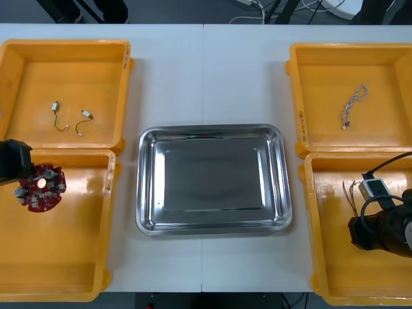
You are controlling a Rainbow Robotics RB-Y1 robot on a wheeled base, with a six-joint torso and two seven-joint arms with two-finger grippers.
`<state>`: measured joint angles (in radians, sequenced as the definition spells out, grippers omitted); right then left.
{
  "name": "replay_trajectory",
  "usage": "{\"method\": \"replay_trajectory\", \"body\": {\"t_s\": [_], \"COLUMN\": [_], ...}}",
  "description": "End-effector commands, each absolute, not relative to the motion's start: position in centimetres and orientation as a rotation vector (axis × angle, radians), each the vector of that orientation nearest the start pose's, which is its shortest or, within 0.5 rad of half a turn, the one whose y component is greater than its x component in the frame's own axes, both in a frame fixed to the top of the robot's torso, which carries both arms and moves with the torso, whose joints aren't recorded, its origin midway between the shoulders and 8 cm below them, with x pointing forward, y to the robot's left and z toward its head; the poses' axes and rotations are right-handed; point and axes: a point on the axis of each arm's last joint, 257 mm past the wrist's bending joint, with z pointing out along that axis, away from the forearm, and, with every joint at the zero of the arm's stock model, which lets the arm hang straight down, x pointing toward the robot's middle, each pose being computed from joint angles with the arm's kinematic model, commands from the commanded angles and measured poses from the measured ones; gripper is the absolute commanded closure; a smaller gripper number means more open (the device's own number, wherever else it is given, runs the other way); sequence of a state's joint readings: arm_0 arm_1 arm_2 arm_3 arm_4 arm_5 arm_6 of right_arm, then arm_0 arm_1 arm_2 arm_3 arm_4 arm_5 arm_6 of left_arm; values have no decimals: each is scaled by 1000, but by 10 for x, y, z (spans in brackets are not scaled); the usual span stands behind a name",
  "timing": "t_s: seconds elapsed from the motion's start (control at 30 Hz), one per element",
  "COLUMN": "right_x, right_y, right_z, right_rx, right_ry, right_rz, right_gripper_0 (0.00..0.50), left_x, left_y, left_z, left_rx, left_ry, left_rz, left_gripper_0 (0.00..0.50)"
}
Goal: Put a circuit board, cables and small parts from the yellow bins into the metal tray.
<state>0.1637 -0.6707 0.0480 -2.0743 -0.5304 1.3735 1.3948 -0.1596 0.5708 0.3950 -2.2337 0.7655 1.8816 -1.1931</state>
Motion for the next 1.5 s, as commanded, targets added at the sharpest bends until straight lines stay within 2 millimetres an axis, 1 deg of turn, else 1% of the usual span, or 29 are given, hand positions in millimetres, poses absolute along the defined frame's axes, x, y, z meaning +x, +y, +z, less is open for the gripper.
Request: {"method": "replay_trajectory", "body": {"t_s": [0.03, 0.1, 0.23, 0.27, 0.33, 0.37, 0.5, 0.53, 0.6, 0.7, 0.73, 0.9, 0.93, 1.0, 1.13, 1.2, 1.23, 1.3, 1.4, 1.5], "right_x": [354, 354, 356, 357, 358, 357, 354, 353, 351, 350, 350, 347, 346, 345, 345, 346, 348, 353, 360, 366], "right_y": [-336, -335, -334, -335, -336, -337, -340, -341, -343, -346, -348, -352, -352, -353, -355, -352, -351, -346, -337, -327], "right_z": [-326, -322, -307, -304, -292, -289, -265, -262, -250, -234, -230, -201, -199, -188, -173, -165, -162, -152, -140, -129], "right_rx": [-193, -194, -214, -217, -229, -231, -240, -242, -243, -244, -243, -251, -253, -260, -268, -284, -289, -302, -329, -358], "right_ry": [2703, 2710, 2716, 2714, 2717, 2720, 2739, 2742, 2745, 2746, 2744, 2748, 2749, 2745, 2737, 2727, 2719, 2691, 2656, 2628], "right_rz": [-29, -13, 16, 17, 14, 12, 18, 17, 16, 18, 16, 13, 14, 12, -13, -32, -33, -39, -26, 3], "right_gripper_0": [500, 500, 500, 500, 500, 500, 500, 500, 500, 500, 500, 500, 500, 500, 500, 500, 500, 500, 500, 500], "left_x": [404, 408, 416, 417, 419, 420, 429, 429, 432, 435, 435, 435, 435, 433, 425, 419, 418, 412, 404, 401], "left_y": [309, 300, 276, 273, 262, 259, 231, 226, 210, 192, 189, 159, 157, 145, 126, 115, 113, 106, 96, 87], "left_z": [-132, -127, -119, -117, -117, -117, -113, -113, -114, -117, -118, -125, -126, -132, -146, -161, -165, -183, -203, -215], "left_rx": [-217, -237, -263, -265, -264, -262, -257, -252, -241, -227, -225, -173, -170, -141, -96, -56, -47, -6, 36, 38], "left_ry": [2480, 2469, 2456, 2452, 2463, 2464, 2449, 2447, 2441, 2437, 2437, 2438, 2440, 2445, 2468, 2499, 2508, 2545, 2588, 2615], "left_rz": [-246, -260, -296, -296, -291, -285, -306, -310, -321, -321, -319, -286, -282, -261, -237, -203, -193, -150, -112, -98], "left_gripper_0": [500, 500, 500, 500, 500, 500, 500, 500, 500, 500, 500, 500, 500, 500, 500, 500, 500, 500, 500, 500]}}
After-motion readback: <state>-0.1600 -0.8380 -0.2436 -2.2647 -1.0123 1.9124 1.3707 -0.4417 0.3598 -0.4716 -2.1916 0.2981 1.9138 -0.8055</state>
